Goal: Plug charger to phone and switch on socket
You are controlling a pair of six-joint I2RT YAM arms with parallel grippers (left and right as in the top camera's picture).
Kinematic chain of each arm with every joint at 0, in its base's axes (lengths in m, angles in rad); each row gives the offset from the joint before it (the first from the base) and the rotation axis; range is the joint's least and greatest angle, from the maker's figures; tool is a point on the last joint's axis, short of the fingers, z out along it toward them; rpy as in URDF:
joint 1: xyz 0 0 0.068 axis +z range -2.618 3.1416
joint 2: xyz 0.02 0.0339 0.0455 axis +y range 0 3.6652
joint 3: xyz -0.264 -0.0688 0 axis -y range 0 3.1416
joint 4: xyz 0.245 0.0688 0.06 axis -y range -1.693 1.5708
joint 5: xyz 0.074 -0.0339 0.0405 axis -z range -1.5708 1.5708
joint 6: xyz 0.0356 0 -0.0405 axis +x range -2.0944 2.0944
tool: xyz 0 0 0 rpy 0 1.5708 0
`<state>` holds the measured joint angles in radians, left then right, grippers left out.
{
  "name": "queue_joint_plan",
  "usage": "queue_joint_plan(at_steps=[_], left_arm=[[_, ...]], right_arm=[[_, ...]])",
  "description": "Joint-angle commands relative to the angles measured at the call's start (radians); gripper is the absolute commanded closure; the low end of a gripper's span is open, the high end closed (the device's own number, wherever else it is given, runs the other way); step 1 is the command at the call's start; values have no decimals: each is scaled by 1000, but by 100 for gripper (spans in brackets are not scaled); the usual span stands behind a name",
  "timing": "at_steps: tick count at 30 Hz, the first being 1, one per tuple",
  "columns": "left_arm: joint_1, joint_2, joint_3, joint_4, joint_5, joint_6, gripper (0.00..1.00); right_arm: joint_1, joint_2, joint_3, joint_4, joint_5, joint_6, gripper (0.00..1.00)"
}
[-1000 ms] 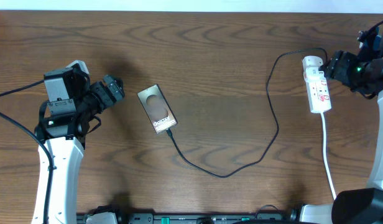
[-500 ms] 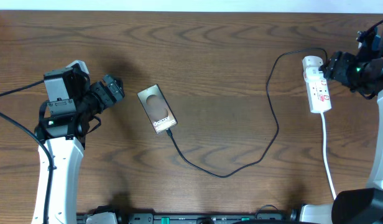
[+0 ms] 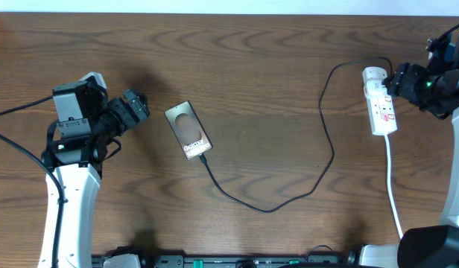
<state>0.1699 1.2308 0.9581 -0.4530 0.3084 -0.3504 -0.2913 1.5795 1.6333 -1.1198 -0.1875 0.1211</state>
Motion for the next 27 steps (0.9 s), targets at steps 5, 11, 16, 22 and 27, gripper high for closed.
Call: queue_joint_plan(at_steps=[5,11,16,22,27], left_arm=[[5,-2,3,-3,-7,10,2],[5,-2,3,-3,-7,10,2],[5,-2,3,-3,-7,10,2],[5,-2,3,-3,-7,10,2],[5,-2,3,-3,-7,10,2]], right_arm=[[30,-14,1,-6,-18,-19,28],[83,-14,1,-5,-32,-34,28],[146,-14,1,2,-49,-54,27],[254,-45,5,1,-93,-74,28],[343,-153,16,-2,-27,-69,1]])
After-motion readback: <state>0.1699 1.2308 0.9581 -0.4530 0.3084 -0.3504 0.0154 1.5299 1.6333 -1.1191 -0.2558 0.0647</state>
